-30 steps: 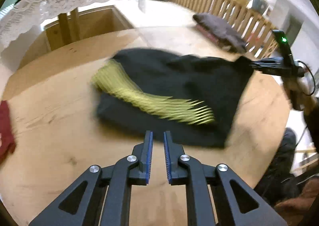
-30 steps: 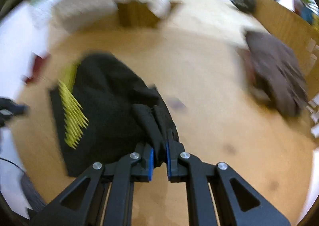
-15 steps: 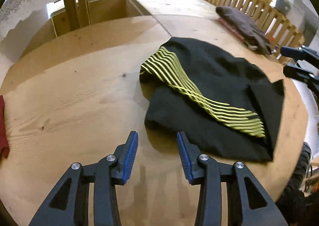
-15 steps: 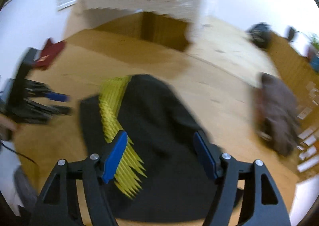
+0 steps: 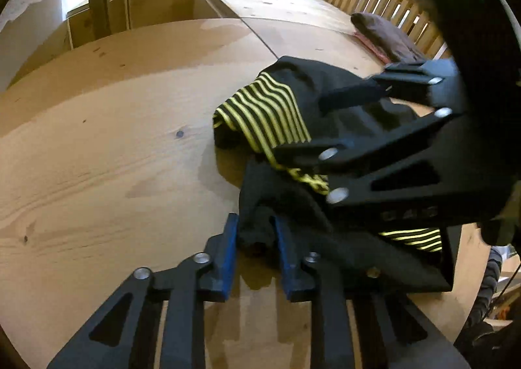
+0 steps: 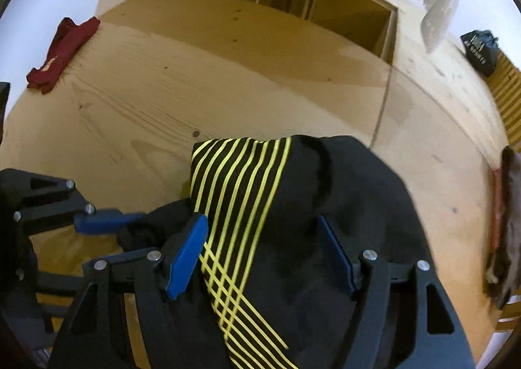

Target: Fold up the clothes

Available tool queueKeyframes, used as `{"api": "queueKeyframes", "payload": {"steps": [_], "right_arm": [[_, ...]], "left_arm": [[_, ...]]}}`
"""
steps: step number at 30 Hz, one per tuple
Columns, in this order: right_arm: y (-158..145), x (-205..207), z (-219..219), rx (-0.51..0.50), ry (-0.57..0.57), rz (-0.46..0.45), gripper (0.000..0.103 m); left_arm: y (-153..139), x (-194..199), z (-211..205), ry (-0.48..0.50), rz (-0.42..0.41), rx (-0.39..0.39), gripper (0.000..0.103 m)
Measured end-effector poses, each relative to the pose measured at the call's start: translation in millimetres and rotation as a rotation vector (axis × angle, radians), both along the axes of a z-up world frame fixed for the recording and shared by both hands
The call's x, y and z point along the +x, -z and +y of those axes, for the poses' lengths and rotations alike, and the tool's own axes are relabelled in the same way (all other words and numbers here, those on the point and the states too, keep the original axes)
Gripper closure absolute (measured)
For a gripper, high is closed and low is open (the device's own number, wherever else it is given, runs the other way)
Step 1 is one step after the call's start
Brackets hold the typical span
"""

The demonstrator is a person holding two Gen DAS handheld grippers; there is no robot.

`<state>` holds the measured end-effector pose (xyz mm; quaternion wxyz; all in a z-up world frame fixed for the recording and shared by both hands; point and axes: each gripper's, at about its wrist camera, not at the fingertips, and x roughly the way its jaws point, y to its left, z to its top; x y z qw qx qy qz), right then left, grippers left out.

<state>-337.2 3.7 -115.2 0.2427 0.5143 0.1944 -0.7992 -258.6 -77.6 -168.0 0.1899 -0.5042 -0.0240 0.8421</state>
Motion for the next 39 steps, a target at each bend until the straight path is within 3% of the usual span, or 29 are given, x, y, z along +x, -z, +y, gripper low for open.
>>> {"api": "queueKeyframes", "payload": {"steps": [1,2,5,11,15,18,20,23,25,26,27,30,34,39], "right_arm": [[2.1,-0.4,-0.8,-0.016,-0.008,-0.012,0.057],[3.1,-2.1,0.3,-0.038,-0.006,-0.029,0.085],[-1.7,-5.9,13.4,-0.113,0.015,-0.067,0.097],[-43.9,26.0,67.5,-0.234,0.026,-0.066,0.098],[-69.6,67.2,128.6,-0.280,0.066,-0.063,0.098],[-74.4,103.3,186.0,-0.291,0.140,-0.066,0.098],[-59.4,117.9,223.0,-0.238,0.227,-0.081,0.097],[-31.2,138.7,266.4,-0.039,0.360,-0.085,0.097],[-24.9,149.6,281.9,0.034,0.416,-0.073,0.094],[-29.4,155.5,284.3,0.045,0.427,-0.051,0.087],[-37.5,162.3,284.0,0.045,0.427,-0.013,0.071],[-64.5,183.5,269.9,-0.017,0.354,0.099,0.042],[-74.8,197.5,231.8,-0.078,0.199,0.115,0.042],[-41.4,200.2,205.6,0.041,0.102,0.109,0.042]], "left_arm": [[0.0,0.6,-0.9,0.002,0.003,0.010,0.089],[0.0,1.3,-1.0,0.006,0.006,0.014,0.090],[-2.4,5.3,-0.4,0.016,0.015,0.017,0.092],[-20.8,31.8,6.1,0.059,0.053,0.025,0.093],[-27.7,70.0,34.8,0.168,0.072,-0.052,0.093],[-18.5,103.2,57.4,0.263,0.034,-0.102,0.091],[-12.2,120.3,66.8,0.307,0.005,-0.126,0.087],[-11.6,130.2,70.4,0.313,-0.005,-0.148,0.081],[-15.3,129.7,67.5,0.293,-0.006,-0.142,0.075],[-17.6,128.8,65.5,0.280,-0.006,-0.137,0.074],[-20.6,126.9,62.3,0.263,-0.004,-0.130,0.072],[-27.7,118.9,54.5,0.218,-0.004,-0.121,0.069],[-29.8,111.7,50.6,0.191,-0.019,-0.118,0.069],[-27.6,114.2,48.1,0.182,-0.027,-0.124,0.069]]}}
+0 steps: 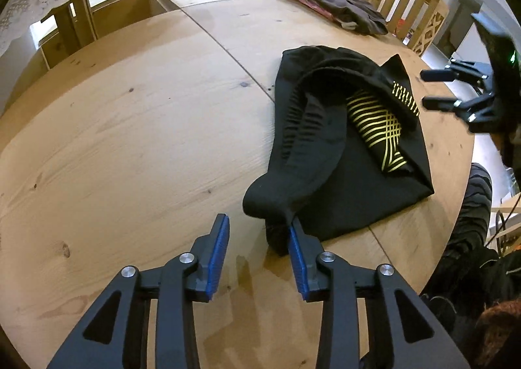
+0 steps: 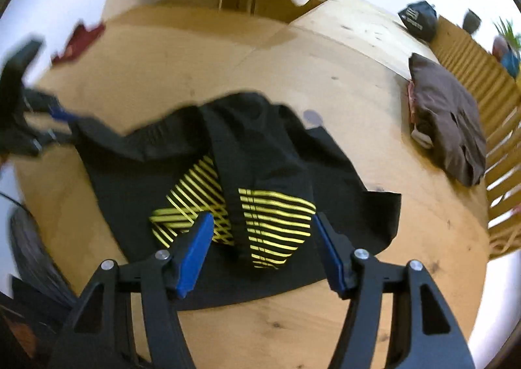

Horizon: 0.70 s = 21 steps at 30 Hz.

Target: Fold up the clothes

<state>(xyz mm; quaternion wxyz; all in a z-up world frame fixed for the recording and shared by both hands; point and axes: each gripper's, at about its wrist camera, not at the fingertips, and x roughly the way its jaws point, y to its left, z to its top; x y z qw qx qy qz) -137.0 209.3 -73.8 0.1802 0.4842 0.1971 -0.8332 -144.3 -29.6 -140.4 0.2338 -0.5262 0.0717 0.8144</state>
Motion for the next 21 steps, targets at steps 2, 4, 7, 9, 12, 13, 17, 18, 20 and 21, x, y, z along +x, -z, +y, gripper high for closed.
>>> {"api": "queueKeyframes", "payload": {"steps": [2,4,7,9,12,13,17,18,20,21], "right_arm": [[10.5,1.8,-1.7,0.016,-0.015,-0.018,0.042],[20.8,-1.6,-2.3,0.005,-0.023,-0.046,0.042],[34.9,-4.2,-7.2,0.025,-0.039,-0.068,0.042],[42.7,-6.9,-10.9,0.070,-0.038,-0.063,0.042],[45.1,-12.6,-3.1,0.040,-0.016,-0.088,0.042],[44.4,-14.3,1.0,0.018,-0.005,-0.100,0.042],[42.6,-19.0,15.9,-0.036,0.025,-0.131,0.063],[42.2,-19.9,19.4,-0.046,0.031,-0.136,0.073],[41.6,-21.1,24.7,-0.061,0.039,-0.144,0.073],[41.4,-21.0,25.3,-0.064,0.039,-0.145,0.073]], "left_arm": [[1.3,4.8,-3.4,-0.001,-0.006,-0.008,0.069],[3.8,7.1,-4.7,-0.002,-0.015,-0.011,0.069],[5.6,5.1,-7.2,-0.019,-0.030,-0.002,0.064],[5.6,2.5,-6.8,-0.025,-0.040,0.000,0.059],[2.5,0.9,-5.1,-0.025,-0.061,0.026,0.053],[0.8,2.3,-4.7,-0.022,-0.070,0.043,0.053],[-5.3,9.7,-0.8,-0.020,-0.098,0.089,0.049],[-5.9,11.2,1.6,-0.019,-0.100,0.089,0.048],[-4.9,12.2,8.7,-0.011,-0.105,0.082,0.047],[-3.2,12.3,12.5,-0.011,-0.107,0.069,0.047]]}}
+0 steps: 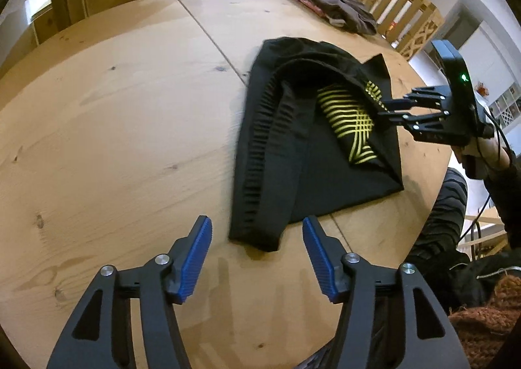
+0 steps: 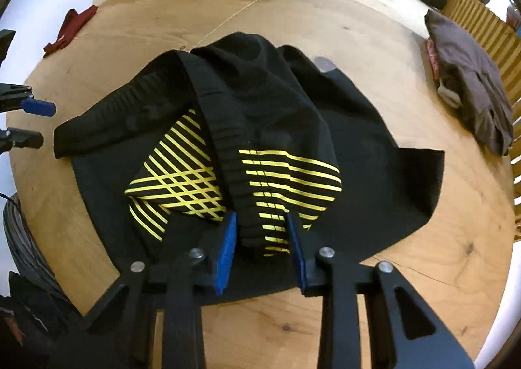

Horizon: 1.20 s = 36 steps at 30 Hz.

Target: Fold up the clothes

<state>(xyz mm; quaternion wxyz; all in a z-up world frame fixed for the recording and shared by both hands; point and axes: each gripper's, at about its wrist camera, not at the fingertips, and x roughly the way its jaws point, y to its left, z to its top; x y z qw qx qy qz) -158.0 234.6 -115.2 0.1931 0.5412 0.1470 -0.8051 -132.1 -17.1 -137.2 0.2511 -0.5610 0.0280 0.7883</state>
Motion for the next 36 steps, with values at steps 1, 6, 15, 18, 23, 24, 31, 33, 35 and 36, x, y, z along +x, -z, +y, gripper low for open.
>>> {"api": "queueKeyframes", "payload": {"steps": [1,6,15,18,23,24,31,33,35,36], "right_arm": [[-0.2,0.1,0.6,-0.004,0.000,-0.001,0.073],[-12.1,10.8,1.5,0.019,-0.014,0.016,0.066],[-16.8,21.0,9.7,0.025,-0.014,0.044,0.053],[-17.6,25.6,5.8,0.015,-0.008,0.032,0.052],[-16.2,23.2,9.7,0.001,0.006,0.025,0.052],[-16.5,22.9,10.3,0.001,0.006,0.028,0.052],[-22.1,29.3,9.9,0.014,-0.038,0.071,0.046],[-24.4,30.9,8.7,0.005,-0.050,0.081,0.046],[-24.7,28.4,4.0,0.009,-0.054,0.097,0.046],[-24.6,26.8,1.2,0.012,-0.055,0.106,0.046]], "left_arm": [[1.9,0.0,3.0,-0.001,-0.003,-0.013,0.047],[12.7,0.5,20.8,0.022,0.019,-0.137,0.047],[22.8,1.6,30.6,0.028,0.007,-0.134,0.076],[17.1,5.3,30.0,0.025,0.021,-0.150,0.076],[8.9,13.6,37.0,0.040,0.053,-0.204,0.075],[7.3,14.9,38.6,0.044,0.061,-0.213,0.075],[-23.2,17.6,42.4,0.059,0.129,-0.170,0.076],[-30.9,13.5,41.9,0.071,0.143,-0.143,0.078],[-33.3,6.6,38.9,0.081,0.145,-0.117,0.079],[-35.4,4.3,40.2,0.087,0.143,-0.108,0.079]]}}
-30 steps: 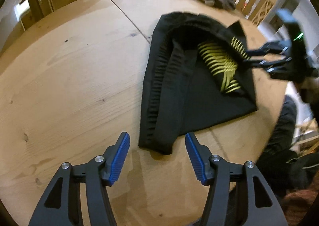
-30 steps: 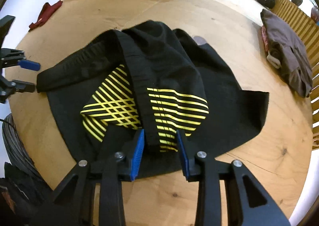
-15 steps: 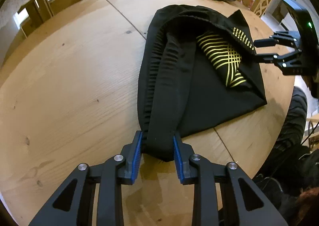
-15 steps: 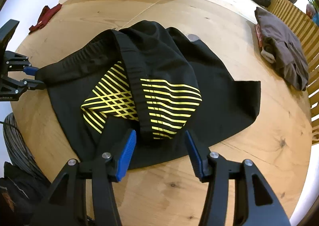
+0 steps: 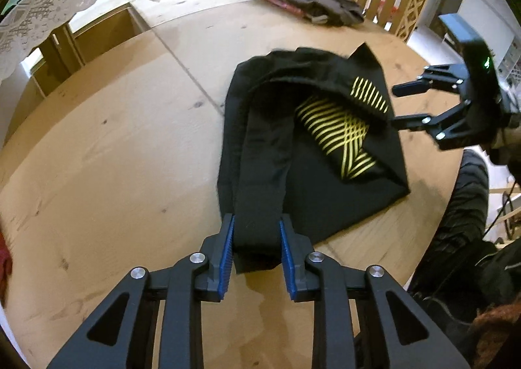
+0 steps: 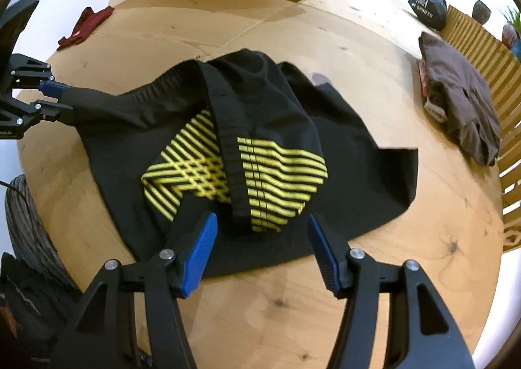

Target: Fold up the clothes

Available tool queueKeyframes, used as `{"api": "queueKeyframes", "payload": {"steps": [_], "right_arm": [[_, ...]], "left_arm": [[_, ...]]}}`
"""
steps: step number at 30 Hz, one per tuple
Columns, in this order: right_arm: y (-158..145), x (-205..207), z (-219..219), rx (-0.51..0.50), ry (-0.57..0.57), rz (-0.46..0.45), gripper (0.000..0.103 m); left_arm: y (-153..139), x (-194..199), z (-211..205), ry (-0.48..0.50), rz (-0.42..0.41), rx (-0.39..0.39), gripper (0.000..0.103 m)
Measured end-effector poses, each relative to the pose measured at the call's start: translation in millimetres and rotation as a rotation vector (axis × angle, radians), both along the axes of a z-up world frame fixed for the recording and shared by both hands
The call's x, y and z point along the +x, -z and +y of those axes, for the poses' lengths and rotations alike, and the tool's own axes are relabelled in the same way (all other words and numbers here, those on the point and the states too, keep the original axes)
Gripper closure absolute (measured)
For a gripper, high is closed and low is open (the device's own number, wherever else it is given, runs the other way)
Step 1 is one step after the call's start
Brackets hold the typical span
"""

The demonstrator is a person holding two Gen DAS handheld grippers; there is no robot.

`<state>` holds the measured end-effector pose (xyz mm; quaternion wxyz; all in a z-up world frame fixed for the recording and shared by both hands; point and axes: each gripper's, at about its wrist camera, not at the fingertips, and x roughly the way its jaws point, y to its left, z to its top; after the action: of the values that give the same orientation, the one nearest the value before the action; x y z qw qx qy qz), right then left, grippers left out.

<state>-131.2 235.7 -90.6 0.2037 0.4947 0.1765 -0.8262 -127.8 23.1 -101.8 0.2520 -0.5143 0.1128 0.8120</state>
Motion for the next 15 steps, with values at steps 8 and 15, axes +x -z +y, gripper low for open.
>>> {"api": "queueKeyframes", "payload": {"steps": [8,15], "right_arm": [[27.4,-21.2,-22.0,0.016,-0.032,-0.052,0.047],[5.0,-36.2,10.3,-0.113,0.019,-0.064,0.078]], "left_arm": [[-1.2,-9.8,-2.6,-0.007,0.000,0.039,0.079],[7.7,-18.3,-14.1,-0.047,0.019,0.052,0.079]]}}
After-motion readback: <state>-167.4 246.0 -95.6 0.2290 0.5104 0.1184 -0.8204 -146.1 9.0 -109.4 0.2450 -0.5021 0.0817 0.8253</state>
